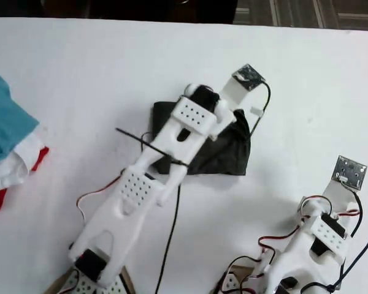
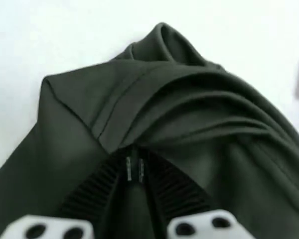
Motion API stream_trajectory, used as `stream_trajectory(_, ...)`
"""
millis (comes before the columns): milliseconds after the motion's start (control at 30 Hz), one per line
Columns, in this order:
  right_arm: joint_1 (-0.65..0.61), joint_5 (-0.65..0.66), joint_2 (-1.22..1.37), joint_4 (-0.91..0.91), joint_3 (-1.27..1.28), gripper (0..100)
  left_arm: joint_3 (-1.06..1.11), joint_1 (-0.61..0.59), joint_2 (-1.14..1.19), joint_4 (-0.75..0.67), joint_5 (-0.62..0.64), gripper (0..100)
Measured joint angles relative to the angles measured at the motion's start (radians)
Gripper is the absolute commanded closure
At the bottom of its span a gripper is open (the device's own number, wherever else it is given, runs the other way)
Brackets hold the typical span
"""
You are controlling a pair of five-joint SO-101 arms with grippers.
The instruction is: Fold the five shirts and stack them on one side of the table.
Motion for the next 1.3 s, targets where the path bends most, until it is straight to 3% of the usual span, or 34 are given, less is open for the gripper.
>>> stream_trajectory(467, 0.000, 0.000, 0.000, 0.000, 0.000, 98.1, 0.028, 0.003, 0.069, -0.594, 0.000, 97)
stream_trajectory(600, -0.014, 0.000, 0.000, 0.000, 0.000, 98.1, -0.046, 0.003, 0.068, -0.574, 0.000, 97)
stream_trajectory(867, -0.020, 0.000, 0.000, 0.000, 0.000, 98.1, -0.279, 0.002, 0.066, -0.327, 0.000, 97)
stream_trajectory(1100, -0.020, 0.000, 0.000, 0.000, 0.000, 98.1, -0.186, -0.015, 0.157, -0.427, 0.000, 97)
stream_trajectory(1300, -0.020, 0.000, 0.000, 0.000, 0.000, 98.1, -0.181, 0.057, 0.219, -0.457, 0.000, 97)
